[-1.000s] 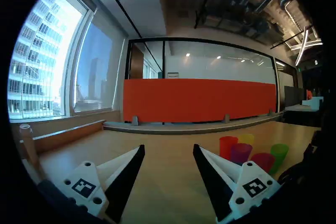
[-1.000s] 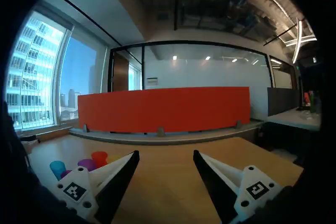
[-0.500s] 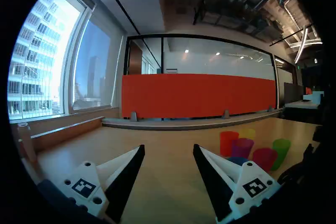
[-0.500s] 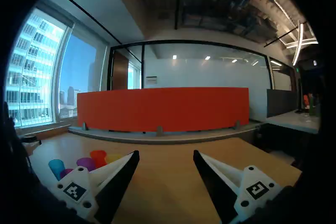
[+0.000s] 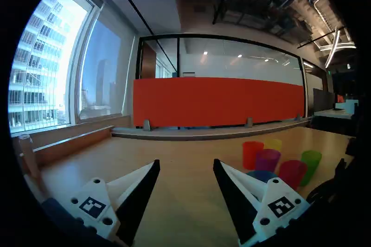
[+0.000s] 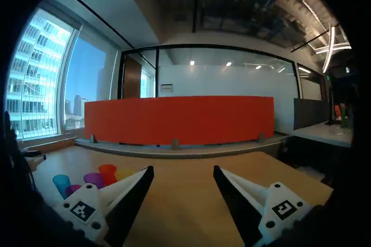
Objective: Pour water
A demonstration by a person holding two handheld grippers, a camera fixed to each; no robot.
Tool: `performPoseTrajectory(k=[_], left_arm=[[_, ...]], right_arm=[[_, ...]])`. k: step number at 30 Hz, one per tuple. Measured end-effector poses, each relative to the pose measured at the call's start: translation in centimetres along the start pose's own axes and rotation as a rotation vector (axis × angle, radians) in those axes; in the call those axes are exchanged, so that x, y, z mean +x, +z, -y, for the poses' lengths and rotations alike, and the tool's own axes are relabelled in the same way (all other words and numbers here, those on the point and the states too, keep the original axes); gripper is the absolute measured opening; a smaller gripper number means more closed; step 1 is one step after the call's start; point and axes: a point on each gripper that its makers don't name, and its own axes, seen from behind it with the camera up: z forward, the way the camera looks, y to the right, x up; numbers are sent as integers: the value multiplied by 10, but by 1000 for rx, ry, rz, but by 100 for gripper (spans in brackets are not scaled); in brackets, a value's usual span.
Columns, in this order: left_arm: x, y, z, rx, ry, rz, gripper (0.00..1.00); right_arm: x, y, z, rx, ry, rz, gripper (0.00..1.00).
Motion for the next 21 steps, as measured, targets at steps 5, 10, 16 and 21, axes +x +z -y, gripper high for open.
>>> performPoseTrajectory(k=[5, 10, 16, 21], left_arm=[[0, 1, -1, -2, 1, 2, 89], [-1, 1, 0, -2, 1, 2, 90], [-1, 1, 0, -2, 1, 2, 90], [-1, 1, 0, -2, 0, 1, 90]], right_arm=[[-1, -2, -4, -6, -4, -5, 99], [0, -4, -7, -8, -7, -20, 99], [-1, -5, -10, -7, -16, -34, 99], [-6, -4, -5, 5, -35, -39, 99]])
